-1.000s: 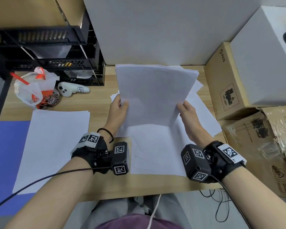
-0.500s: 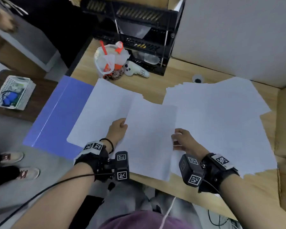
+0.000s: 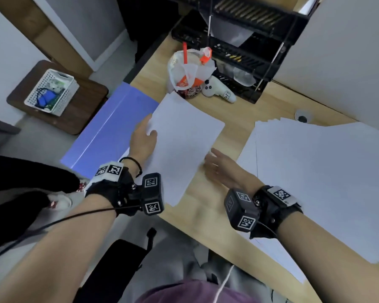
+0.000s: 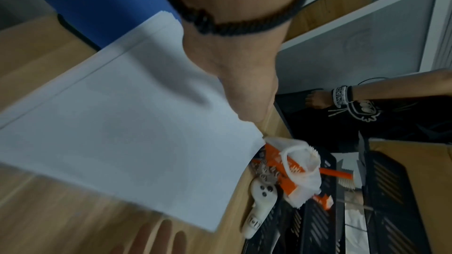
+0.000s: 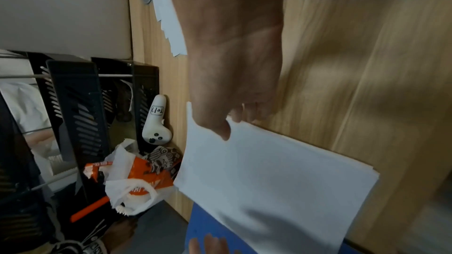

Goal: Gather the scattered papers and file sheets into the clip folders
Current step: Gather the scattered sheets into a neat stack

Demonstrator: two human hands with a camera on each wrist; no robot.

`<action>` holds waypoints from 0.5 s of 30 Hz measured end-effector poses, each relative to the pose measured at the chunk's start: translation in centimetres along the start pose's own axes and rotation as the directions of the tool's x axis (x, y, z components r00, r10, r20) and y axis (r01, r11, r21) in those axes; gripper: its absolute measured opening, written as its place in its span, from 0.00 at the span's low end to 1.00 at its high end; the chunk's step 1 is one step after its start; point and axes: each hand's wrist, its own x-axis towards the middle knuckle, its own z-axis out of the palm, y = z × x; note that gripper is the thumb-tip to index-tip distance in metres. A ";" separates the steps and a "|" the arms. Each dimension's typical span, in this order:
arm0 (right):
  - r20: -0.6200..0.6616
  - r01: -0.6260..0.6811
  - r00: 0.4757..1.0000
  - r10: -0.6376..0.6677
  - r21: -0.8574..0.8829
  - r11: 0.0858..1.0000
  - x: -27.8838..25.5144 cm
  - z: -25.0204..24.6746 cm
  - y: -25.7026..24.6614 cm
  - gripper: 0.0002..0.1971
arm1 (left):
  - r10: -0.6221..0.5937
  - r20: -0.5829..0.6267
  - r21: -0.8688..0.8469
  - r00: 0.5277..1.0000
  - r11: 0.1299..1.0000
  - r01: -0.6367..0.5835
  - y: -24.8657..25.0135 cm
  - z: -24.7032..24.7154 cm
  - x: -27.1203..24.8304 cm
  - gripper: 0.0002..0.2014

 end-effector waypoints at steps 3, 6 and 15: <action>-0.086 -0.006 0.996 0.004 -0.022 1.000 -0.8 -2.4 0.4 0.12 | 0.021 0.150 -0.054 0.989 0.998 -0.013 0.4 2.8 -0.8 0.24; -0.270 0.001 0.963 -0.010 -0.033 0.999 -2.4 -6.6 0.7 0.17 | -0.012 0.298 -0.037 0.954 0.999 0.025 1.3 6.2 -1.4 0.22; -0.747 0.098 0.656 -0.105 -0.053 0.994 -11.4 -20.7 3.2 0.25 | -0.100 0.524 0.032 0.846 0.995 0.099 5.7 16.3 -2.6 0.20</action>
